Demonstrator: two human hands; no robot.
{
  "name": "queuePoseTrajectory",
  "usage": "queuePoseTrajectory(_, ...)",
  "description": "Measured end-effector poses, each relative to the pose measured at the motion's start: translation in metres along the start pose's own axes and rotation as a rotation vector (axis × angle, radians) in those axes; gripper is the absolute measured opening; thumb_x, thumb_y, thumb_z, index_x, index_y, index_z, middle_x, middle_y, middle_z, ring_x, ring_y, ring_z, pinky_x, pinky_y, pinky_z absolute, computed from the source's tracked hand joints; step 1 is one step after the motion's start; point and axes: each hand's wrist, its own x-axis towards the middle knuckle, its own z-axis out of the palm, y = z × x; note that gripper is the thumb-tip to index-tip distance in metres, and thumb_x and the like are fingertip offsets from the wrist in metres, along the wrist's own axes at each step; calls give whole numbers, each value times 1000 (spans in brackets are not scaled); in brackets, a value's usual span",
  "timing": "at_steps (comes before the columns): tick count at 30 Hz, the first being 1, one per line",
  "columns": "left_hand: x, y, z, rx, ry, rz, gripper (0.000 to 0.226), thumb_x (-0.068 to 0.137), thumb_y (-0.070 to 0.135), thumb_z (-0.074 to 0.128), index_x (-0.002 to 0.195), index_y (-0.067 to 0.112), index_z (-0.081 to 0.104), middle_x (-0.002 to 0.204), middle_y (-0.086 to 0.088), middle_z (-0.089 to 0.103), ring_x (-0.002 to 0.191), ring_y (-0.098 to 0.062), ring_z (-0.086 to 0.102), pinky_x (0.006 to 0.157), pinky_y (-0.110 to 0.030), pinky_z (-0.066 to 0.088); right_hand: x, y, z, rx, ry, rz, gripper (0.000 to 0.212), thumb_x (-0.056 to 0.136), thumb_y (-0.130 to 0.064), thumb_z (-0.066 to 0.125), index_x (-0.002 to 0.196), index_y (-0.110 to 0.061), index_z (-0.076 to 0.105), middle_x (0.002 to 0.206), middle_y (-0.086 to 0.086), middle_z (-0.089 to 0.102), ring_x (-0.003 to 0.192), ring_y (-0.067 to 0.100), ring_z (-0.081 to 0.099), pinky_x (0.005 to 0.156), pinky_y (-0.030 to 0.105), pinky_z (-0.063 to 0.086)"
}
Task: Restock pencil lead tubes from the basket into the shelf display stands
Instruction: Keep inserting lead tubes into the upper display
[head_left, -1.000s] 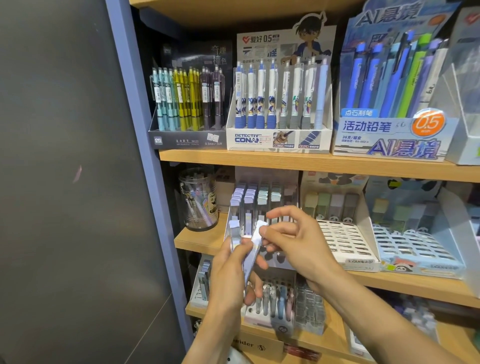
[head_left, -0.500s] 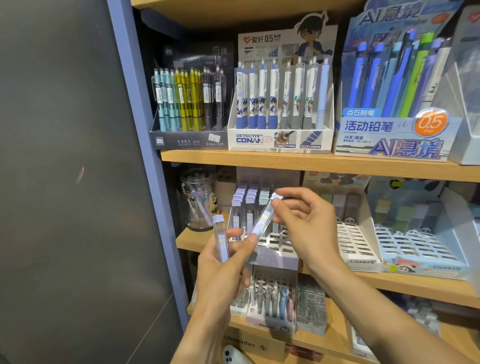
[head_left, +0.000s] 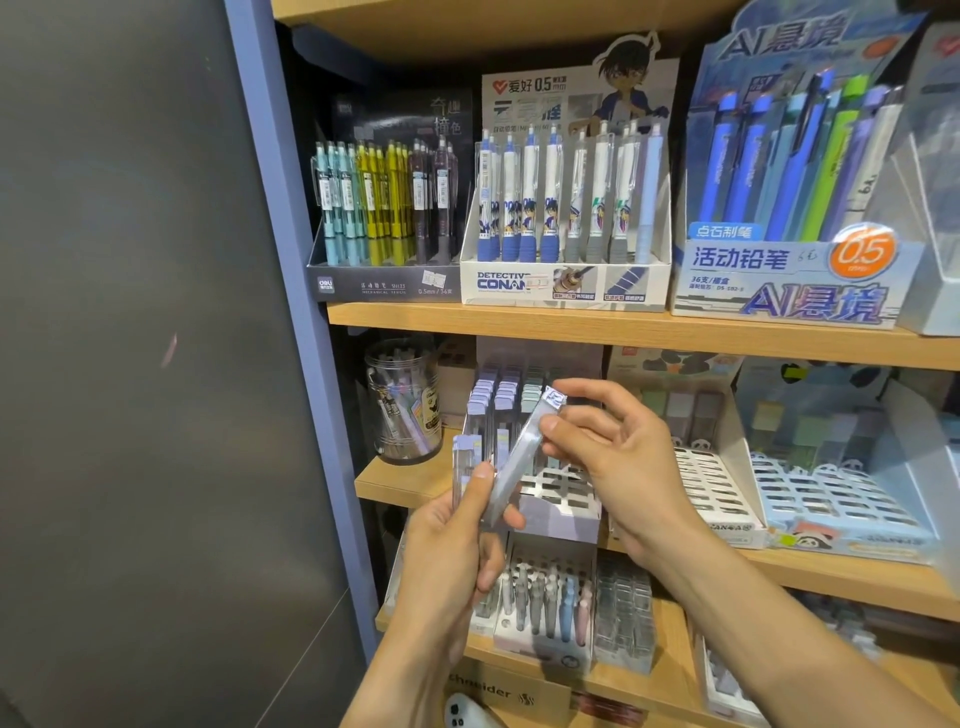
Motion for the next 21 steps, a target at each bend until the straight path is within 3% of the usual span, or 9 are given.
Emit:
queuePoseTrajectory(5,1,0,0,-20,28,-30,46,102,45,56,103,1,69,64,0,67,34,-9,28,34,-19,20,0,0,3,-19,-2,-24,30,86,-6,79,113,-17,71,91,14,75,80,22,74,82,32,61)
queuePoseTrajectory(8,0,2,1,-44,67,-23,34,95,40,68,110,9,72,81,-6,75,37,-9,31,36,-19,23,2,0,5,6,18,-17,28,89,-1,75,111,-18,74,98,14,75,91,23,75,84,31,61)
queuePoseTrajectory(10,0,2,1,-47,124,-5,28,88,32,77,108,13,73,73,-4,70,38,-10,32,38,-19,27,2,0,6,22,8,-4,25,90,-4,74,110,-19,76,102,12,76,97,24,75,85,31,61)
queuePoseTrajectory(15,2,0,1,-26,191,41,30,82,23,85,106,9,73,80,-4,72,40,-13,36,40,-22,32,2,-1,9,-80,-41,-74,30,90,-3,75,115,-17,70,92,17,74,86,28,75,77,30,62)
queuePoseTrajectory(18,3,-1,1,31,252,64,25,82,28,85,99,13,76,84,-4,77,41,-14,39,41,-24,36,5,-1,11,-191,-4,-199,29,91,-3,74,113,-20,68,89,9,74,81,23,73,78,31,62)
queuePoseTrajectory(21,5,-2,-2,49,306,26,24,91,39,75,98,16,74,64,-5,66,42,-15,39,45,-26,36,8,1,14,-308,43,-335,27,91,-5,73,110,-24,67,93,-1,71,83,10,70,78,23,60)
